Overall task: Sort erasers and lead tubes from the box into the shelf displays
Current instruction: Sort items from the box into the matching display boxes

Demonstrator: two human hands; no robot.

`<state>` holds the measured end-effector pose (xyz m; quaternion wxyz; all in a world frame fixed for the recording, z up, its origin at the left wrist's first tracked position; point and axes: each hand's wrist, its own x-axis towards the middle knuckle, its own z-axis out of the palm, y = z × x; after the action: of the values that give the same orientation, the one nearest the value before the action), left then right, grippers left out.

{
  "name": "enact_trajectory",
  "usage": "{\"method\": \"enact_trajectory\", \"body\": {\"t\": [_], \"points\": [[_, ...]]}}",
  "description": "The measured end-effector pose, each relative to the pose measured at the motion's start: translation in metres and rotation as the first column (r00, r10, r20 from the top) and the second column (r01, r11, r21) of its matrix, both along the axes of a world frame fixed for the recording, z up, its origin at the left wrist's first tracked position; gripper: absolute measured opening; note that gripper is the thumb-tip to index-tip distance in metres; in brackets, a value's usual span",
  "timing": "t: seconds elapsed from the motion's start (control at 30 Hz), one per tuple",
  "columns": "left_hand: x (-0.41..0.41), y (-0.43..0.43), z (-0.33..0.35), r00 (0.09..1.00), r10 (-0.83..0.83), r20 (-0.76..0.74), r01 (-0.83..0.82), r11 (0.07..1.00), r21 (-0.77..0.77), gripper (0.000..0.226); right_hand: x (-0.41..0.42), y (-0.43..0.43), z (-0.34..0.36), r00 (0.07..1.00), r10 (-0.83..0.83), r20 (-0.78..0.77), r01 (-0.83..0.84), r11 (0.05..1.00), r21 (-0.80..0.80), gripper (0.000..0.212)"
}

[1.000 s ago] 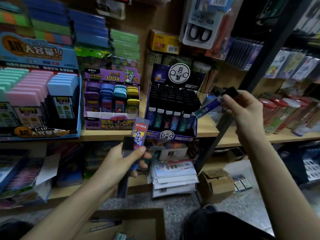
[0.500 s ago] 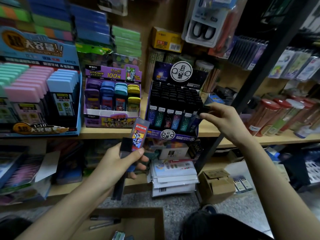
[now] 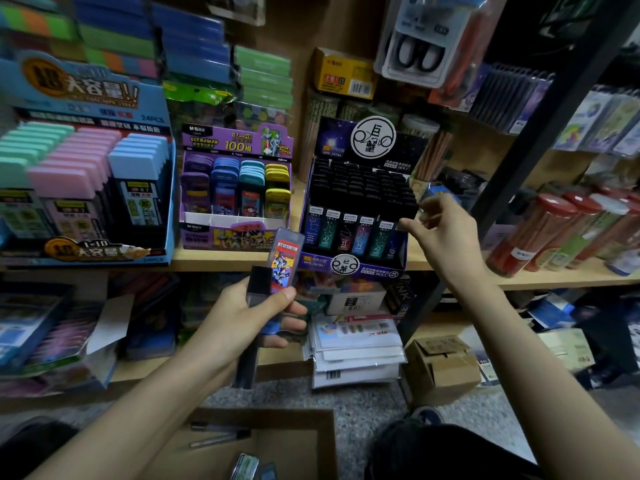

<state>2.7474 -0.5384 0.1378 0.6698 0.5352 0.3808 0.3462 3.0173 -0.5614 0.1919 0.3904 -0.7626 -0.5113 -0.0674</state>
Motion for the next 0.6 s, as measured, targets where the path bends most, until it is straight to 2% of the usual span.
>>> {"method": "enact_trajectory", "body": {"t": [0.07,0.13,0.2,0.23,0.27,0.33,0.4,0.47,0.53,0.6], "points": [[-0.003,-0.001,0.002,1.000,0.003,0.003,-0.003,1.000,0.001,0.017,-0.018,-0.006,0.007,0.990,0.003,0.142,-0.017,0.995,0.098,0.028],[-0.006,-0.001,0.003,1.000,0.004,0.001,-0.004,1.000,0.008,0.014,-0.047,-0.008,0.013,0.984,0.119,0.131,-0.140,0.976,0.165,0.020],[-0.010,-0.002,0.005,1.000,-0.017,-0.008,0.018,1.000,0.021,0.012,-0.084,-0.007,0.014,0.947,0.304,-0.100,-0.290,0.948,0.130,0.014],[-0.012,-0.003,0.006,0.999,-0.035,-0.014,0.035,0.999,0.023,0.011,-0.102,-0.006,0.012,0.896,0.368,-0.247,-0.357,0.930,0.091,0.014],[-0.014,-0.004,0.008,0.998,-0.054,-0.018,0.055,0.998,0.024,0.011,-0.117,-0.004,0.009,0.834,0.401,-0.378,-0.416,0.908,0.047,0.016],[-0.019,-0.005,0.009,0.996,-0.088,-0.021,0.088,0.996,0.025,0.011,-0.138,-0.001,0.000,0.722,0.424,-0.547,-0.517,0.856,-0.018,0.020],[-0.027,-0.006,0.011,0.993,-0.110,-0.028,0.111,0.994,0.023,0.012,-0.149,0.002,-0.004,0.625,0.450,-0.637,-0.588,0.809,-0.005,0.018],[-0.036,-0.006,0.013,0.993,-0.116,-0.031,0.116,0.993,0.020,0.015,-0.155,0.004,-0.002,0.549,0.480,-0.685,-0.605,0.793,0.070,0.007],[-0.047,-0.003,0.016,0.997,-0.070,-0.011,0.070,0.997,0.024,0.018,-0.160,0.006,0.003,0.519,0.485,-0.704,-0.560,0.815,0.148,0.004],[-0.059,0.004,0.018,0.999,0.037,0.021,-0.037,0.998,0.041,0.017,-0.164,0.009,0.006,0.443,0.468,-0.765,-0.495,0.839,0.227,0.008]]}}
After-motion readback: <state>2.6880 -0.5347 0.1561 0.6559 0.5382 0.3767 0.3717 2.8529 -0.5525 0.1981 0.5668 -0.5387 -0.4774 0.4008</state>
